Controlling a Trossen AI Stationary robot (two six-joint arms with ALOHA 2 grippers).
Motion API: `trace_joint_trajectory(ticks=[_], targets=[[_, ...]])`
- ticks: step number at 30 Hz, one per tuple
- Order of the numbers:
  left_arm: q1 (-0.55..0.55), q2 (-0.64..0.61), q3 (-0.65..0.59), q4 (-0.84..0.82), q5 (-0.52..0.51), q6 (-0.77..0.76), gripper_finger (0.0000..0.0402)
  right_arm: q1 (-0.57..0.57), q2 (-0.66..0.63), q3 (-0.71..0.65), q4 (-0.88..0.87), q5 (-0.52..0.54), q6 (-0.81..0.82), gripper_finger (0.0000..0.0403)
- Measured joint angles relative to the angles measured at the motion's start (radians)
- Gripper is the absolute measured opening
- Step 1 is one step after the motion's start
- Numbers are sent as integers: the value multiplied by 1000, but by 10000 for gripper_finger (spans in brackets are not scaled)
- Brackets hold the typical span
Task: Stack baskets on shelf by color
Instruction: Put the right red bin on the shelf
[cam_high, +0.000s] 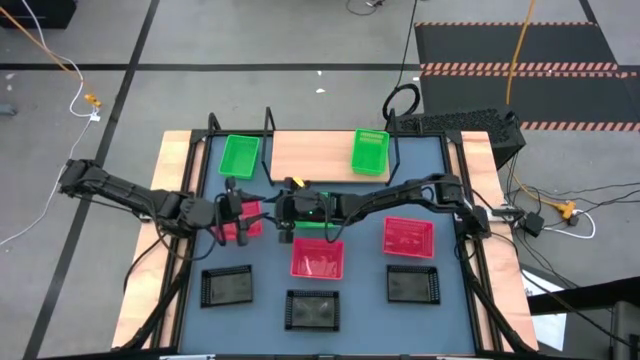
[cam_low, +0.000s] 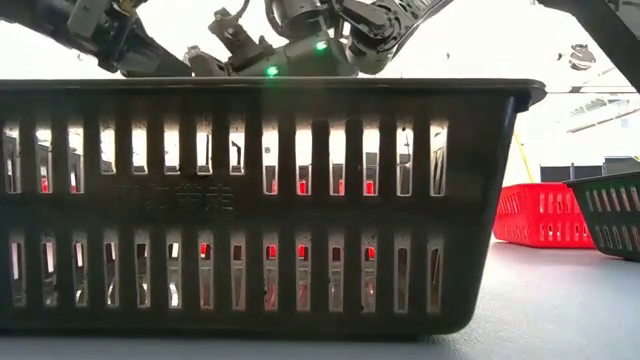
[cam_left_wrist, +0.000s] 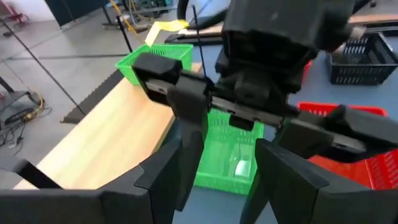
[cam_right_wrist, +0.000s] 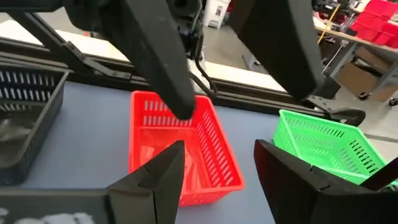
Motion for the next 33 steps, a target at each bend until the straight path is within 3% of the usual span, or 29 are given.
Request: trace_joint_trajectory(ticks=[9,28,33], targets=[[-1,1,0,-5,0,-70,202,-12,2,0,-64,-25,73,187],[30,2,-31,-44,2,-79,202,-4,2,0,-92,-24,8,187],[46,2,-32,-68,2,-88,202,24,-64,-2,-221,-24,-19,186]])
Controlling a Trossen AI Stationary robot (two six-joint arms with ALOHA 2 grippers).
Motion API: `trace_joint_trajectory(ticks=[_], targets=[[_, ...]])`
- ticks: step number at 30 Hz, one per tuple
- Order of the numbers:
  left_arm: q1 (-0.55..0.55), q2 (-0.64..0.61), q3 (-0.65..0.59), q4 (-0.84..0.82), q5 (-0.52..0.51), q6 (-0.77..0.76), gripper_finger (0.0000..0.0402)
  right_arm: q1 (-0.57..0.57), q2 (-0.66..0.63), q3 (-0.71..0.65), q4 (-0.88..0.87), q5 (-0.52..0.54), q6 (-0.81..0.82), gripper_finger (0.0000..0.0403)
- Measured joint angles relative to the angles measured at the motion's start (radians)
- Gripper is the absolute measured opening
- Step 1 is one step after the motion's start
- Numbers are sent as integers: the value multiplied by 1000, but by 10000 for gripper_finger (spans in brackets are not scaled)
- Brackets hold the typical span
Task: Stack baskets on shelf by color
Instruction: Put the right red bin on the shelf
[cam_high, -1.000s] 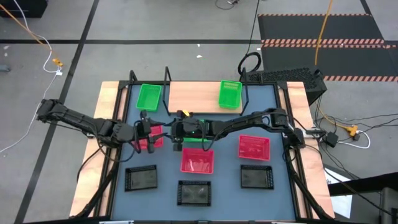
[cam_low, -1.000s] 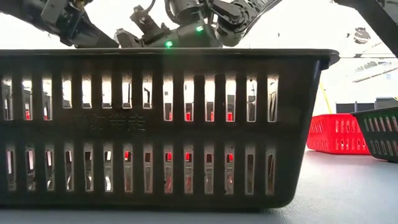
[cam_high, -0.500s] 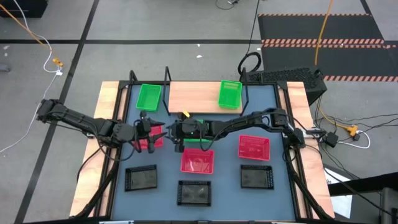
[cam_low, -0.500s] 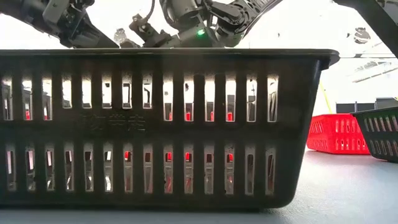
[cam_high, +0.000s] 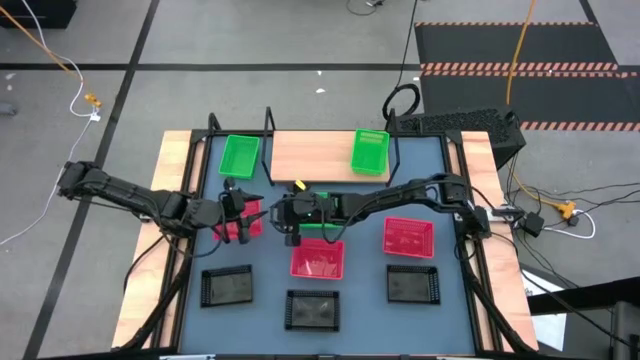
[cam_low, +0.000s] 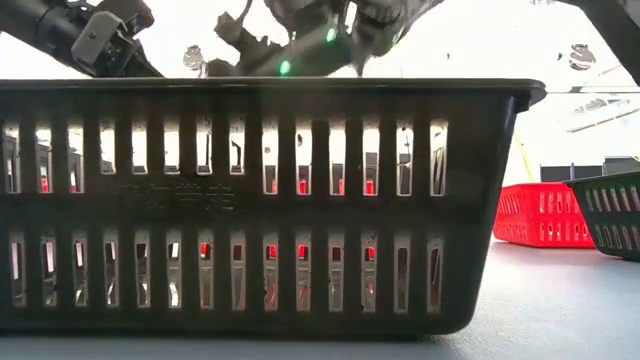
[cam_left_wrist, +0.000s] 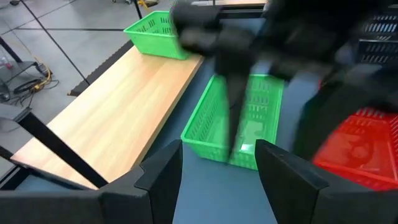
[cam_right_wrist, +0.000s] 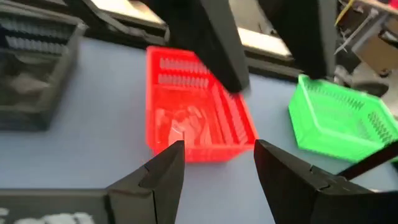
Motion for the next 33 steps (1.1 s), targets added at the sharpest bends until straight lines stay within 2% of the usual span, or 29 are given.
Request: trace_joint_trajectory(ticks=[5,10,12,18,22,27,33], targets=[[14,0,0,-54,0,-10,202,11,-109,0,-115,-2,-48,171],[38,0,-4,-101,-7,-22,202,-44,-154,-15,-97,-13,-74,157],[58,0,-12,-77,-27,-7,202,-82,-152,-39,-61,-67,-85,154],[161,0,-17,19,-71,64,202,-212,-123,-77,77,-315,-75,150],[241,0,-17,110,-66,111,202,-270,-117,-76,115,-408,-38,150],[297,0,-17,140,-42,84,202,-276,-101,-76,111,-419,-48,150],[296,0,-17,28,-39,-26,202,-235,-59,-75,170,-421,-106,150]])
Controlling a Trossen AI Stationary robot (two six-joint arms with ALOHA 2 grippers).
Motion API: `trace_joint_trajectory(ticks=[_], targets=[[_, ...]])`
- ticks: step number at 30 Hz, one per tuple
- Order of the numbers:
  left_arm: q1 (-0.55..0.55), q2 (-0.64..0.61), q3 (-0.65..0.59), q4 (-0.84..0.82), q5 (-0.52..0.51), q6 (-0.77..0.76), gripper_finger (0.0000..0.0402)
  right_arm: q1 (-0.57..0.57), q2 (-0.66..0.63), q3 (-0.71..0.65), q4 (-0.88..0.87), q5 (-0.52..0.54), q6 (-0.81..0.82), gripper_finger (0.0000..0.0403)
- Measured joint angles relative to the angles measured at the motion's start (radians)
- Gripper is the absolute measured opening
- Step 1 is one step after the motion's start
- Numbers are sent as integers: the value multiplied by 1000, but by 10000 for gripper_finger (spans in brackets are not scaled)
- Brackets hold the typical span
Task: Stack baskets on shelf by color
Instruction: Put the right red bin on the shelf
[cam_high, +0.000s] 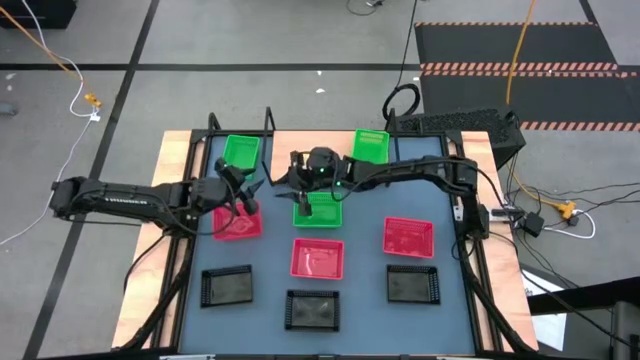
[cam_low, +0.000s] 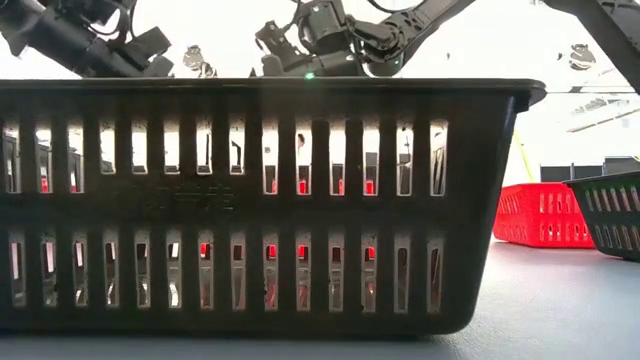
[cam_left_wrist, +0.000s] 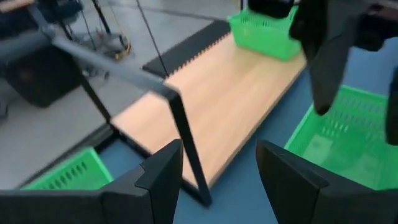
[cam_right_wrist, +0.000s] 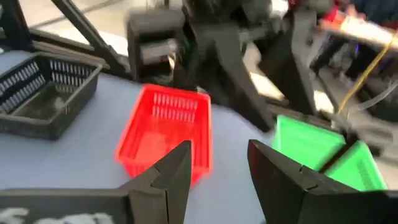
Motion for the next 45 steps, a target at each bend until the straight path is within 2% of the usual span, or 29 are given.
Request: trace_joint_trajectory(ticks=[10,18,24,28,32,35,41,45], targets=[[-8,0,0,-185,-1,-191,202,28,98,0,187,0,-83,150],[-7,0,0,-229,-1,-221,202,27,119,0,240,3,-89,150],[21,0,0,-165,-2,-130,202,28,119,0,251,93,-87,150],[59,0,0,-41,1,-22,202,27,119,0,305,193,-113,150],[109,0,0,124,85,72,202,32,101,0,322,262,-70,150],[135,0,0,191,148,116,202,36,81,0,302,272,-50,150],[145,3,0,121,159,257,202,56,60,-10,165,266,-104,150],[145,15,0,75,145,217,202,78,62,-58,162,266,-139,150]])
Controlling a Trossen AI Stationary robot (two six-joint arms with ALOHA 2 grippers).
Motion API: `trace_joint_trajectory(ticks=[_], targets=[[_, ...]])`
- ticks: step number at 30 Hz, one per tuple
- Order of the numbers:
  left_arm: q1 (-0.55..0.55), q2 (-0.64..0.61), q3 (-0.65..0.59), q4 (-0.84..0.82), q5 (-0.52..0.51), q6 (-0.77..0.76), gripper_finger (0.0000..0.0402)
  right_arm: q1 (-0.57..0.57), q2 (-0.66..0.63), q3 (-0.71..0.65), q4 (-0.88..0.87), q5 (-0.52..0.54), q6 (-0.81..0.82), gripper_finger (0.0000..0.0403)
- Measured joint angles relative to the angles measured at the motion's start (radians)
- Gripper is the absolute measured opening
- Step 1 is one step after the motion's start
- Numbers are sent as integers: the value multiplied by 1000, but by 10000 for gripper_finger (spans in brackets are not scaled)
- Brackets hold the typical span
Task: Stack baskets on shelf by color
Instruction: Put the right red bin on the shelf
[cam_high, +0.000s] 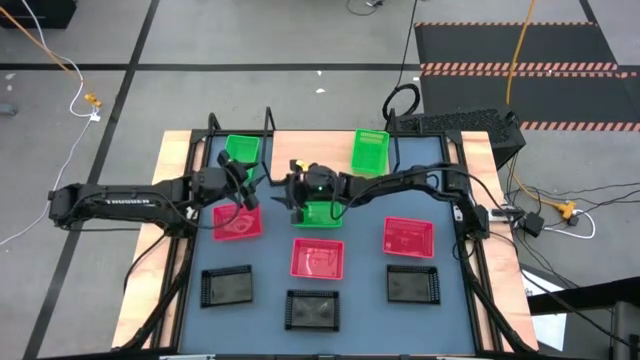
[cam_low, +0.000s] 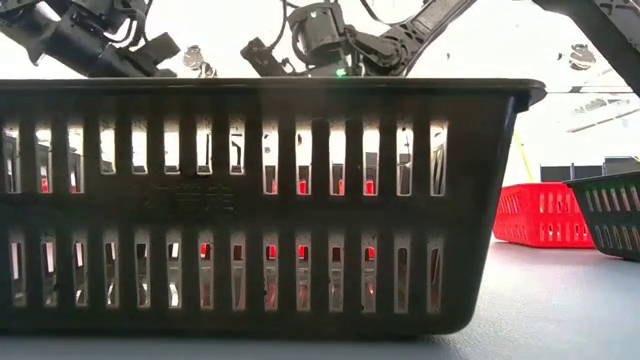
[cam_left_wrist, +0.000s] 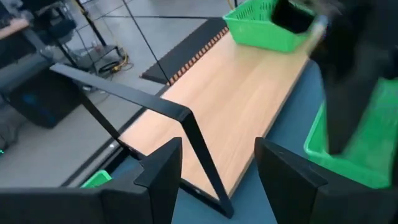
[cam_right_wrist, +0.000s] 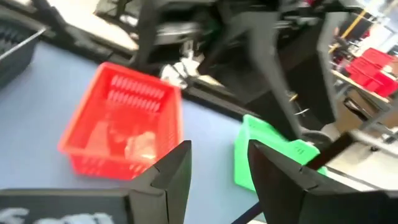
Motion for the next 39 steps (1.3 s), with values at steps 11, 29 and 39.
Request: trace_joint_trajectory(ticks=[11,29,39], targets=[[-9,7,1,-18,-7,-107,202,24,-1,-24,63,-7,-115,150],[-29,-11,1,-83,-72,-79,202,-21,-4,-24,-127,-2,92,150],[22,-8,1,58,-1,73,202,42,-76,-24,-211,239,88,150]])
